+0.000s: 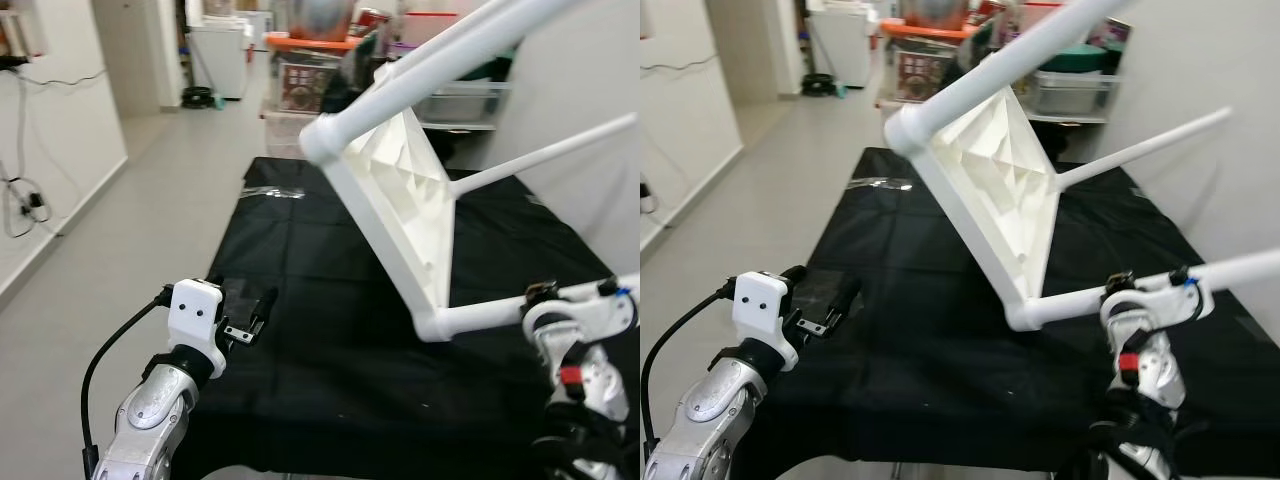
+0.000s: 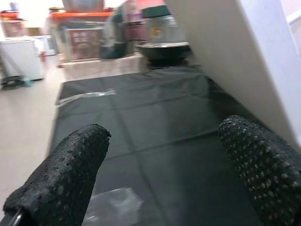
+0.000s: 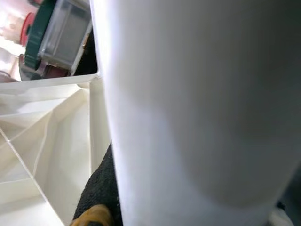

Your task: Building children table

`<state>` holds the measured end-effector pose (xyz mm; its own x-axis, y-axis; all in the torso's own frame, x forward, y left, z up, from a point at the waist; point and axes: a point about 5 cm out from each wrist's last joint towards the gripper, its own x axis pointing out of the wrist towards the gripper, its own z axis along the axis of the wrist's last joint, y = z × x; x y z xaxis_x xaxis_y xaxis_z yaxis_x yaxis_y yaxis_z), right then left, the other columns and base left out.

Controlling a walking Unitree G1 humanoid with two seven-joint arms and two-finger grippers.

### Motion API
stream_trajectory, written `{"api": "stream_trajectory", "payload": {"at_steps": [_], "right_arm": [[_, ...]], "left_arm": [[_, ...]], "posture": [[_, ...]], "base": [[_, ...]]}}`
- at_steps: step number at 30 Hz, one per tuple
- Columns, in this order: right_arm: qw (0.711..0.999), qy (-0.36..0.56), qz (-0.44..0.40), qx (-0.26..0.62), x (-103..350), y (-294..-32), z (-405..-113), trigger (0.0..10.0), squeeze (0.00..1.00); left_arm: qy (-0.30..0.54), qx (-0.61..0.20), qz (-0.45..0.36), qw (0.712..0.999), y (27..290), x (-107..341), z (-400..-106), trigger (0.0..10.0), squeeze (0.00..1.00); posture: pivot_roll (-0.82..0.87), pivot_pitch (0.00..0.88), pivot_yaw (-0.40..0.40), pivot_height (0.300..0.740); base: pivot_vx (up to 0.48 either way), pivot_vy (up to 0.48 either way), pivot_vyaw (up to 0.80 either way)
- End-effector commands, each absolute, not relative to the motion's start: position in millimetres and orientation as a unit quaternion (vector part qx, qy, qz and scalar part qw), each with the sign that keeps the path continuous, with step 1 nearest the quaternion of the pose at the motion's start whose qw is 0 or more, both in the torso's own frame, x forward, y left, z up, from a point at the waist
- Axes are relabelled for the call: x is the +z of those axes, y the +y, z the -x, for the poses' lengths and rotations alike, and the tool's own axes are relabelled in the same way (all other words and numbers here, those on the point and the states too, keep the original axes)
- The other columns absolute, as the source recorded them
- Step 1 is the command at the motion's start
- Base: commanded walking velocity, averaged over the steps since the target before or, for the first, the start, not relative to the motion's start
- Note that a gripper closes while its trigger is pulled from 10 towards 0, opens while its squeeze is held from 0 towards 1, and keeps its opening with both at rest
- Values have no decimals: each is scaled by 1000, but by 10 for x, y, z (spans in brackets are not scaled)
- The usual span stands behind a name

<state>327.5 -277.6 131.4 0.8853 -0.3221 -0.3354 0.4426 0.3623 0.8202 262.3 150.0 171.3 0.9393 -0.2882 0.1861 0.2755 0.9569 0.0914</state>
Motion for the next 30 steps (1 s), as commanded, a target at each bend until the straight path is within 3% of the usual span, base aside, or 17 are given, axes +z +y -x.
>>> {"api": "stream_trajectory", "payload": {"at_steps": [1, 2, 6, 27, 30], "right_arm": [[807, 240, -493, -220, 795, -2404, -3170, 10000, 0], [799, 309, -468, -215, 653, -2281, -3101, 10000, 0], [786, 363, -448, -222, 529, -2163, -3022, 10000, 0], [810, 335, -411, -251, 627, -2285, -3075, 10000, 0], [830, 331, -376, -244, 654, -2298, -3081, 10000, 0]], "left_arm": [[-92, -148, -27, 984, 1483, 1689, -2615, 10000, 0], [-91, -150, -29, 984, 1478, 1685, -2609, 10000, 0], [-90, -151, -31, 984, 1476, 1684, -2607, 10000, 0], [-88, -156, -37, 983, 1443, 1672, -2610, 10000, 0], [-88, -151, -41, 984, 1471, 1671, -2613, 10000, 0]], "posture": [[57, 0, -70, 740], [55, 0, -72, 740], [59, 0, -77, 740], [57, 0, -78, 740], [59, 0, -79, 740]], "base": [[0, 0, 0], [0, 0, 0], [0, 0, 0], [0, 0, 0], [0, 0, 0]]}}
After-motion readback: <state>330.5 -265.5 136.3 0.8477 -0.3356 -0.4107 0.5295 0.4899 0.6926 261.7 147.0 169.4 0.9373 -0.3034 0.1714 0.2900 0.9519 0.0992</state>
